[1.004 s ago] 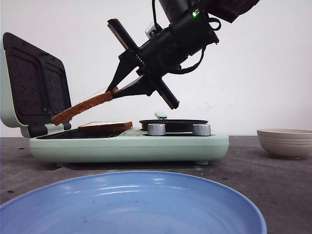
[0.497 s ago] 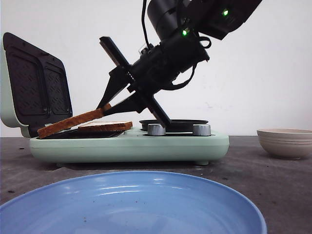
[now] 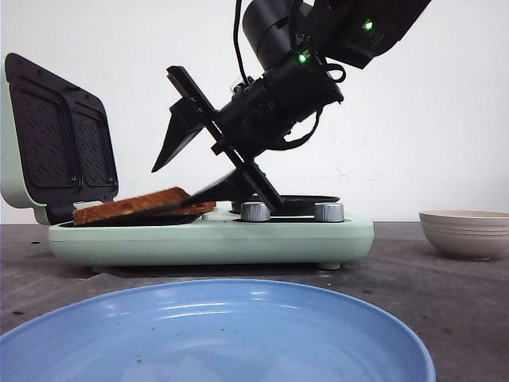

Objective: Make breakfast with bread and shrimp
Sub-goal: 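Lower the bread onto the near sandwich plate and open right gripper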

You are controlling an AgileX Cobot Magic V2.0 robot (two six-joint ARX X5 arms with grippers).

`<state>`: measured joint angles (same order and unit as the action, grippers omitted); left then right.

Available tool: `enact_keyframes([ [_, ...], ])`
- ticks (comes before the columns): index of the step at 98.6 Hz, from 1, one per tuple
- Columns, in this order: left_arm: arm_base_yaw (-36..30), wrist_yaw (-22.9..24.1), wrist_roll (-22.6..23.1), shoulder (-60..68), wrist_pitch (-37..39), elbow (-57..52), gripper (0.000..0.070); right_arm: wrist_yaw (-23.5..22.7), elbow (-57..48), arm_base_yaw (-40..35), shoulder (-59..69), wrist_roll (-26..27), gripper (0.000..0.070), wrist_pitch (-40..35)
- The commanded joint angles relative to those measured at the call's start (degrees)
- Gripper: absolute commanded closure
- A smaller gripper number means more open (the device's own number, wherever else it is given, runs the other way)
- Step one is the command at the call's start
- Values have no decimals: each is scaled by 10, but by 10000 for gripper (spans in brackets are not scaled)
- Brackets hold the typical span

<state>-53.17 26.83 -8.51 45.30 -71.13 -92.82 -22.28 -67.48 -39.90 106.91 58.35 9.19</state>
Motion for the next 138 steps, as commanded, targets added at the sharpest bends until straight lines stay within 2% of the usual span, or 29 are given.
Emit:
enact_keyframes([
  [1,-6,-1,-7,3,4,-10,687,1,-15,-4,13,-9,293,0],
  [13,-6,-1,-28,3,4,-10,687,-13,-16,-2,13,-17,273,-6],
  [24,-6,-1,-32,3,4,-10,687,-28,-17,2,13,-18,116,-9],
  [30,-6,-1,-32,3,4,-10,687,-39,-17,4,13,-20,79,-10],
  [41,-6,0,-38,3,4,-10,687,-58,-22,5,12,-45,78,-28],
  [61,-6,3,-72,3,3,-10,685,-58,-55,20,4,-135,79,-141],
  [71,-6,4,-86,3,0,-10,685,-58,-76,29,-11,-174,82,-171],
  [74,-6,6,-89,4,0,-10,685,-61,-81,31,-19,-189,102,-175],
  [77,-6,9,-91,4,0,-10,687,-66,-85,33,-29,-209,163,-177],
  [80,-6,16,-91,4,-1,-10,687,-73,-89,33,-40,-233,269,-183],
  [87,-6,40,-94,4,-7,-10,687,-78,-91,33,-71,-293,579,-204],
  [91,-6,59,-100,5,-11,-10,688,-76,-91,33,-89,-327,700,-219],
  [102,-6,97,-113,11,-11,-9,688,-49,-91,33,-141,-413,700,-276],
  [113,-6,117,-112,22,-1,-9,689,-5,-90,38,-189,-469,700,-332],
  [122,-6,124,-112,38,7,-9,689,25,-74,49,-242,-490,700,-358],
  [138,-6,124,-112,75,24,-9,689,57,-11,69,-362,-518,700,-332],
])
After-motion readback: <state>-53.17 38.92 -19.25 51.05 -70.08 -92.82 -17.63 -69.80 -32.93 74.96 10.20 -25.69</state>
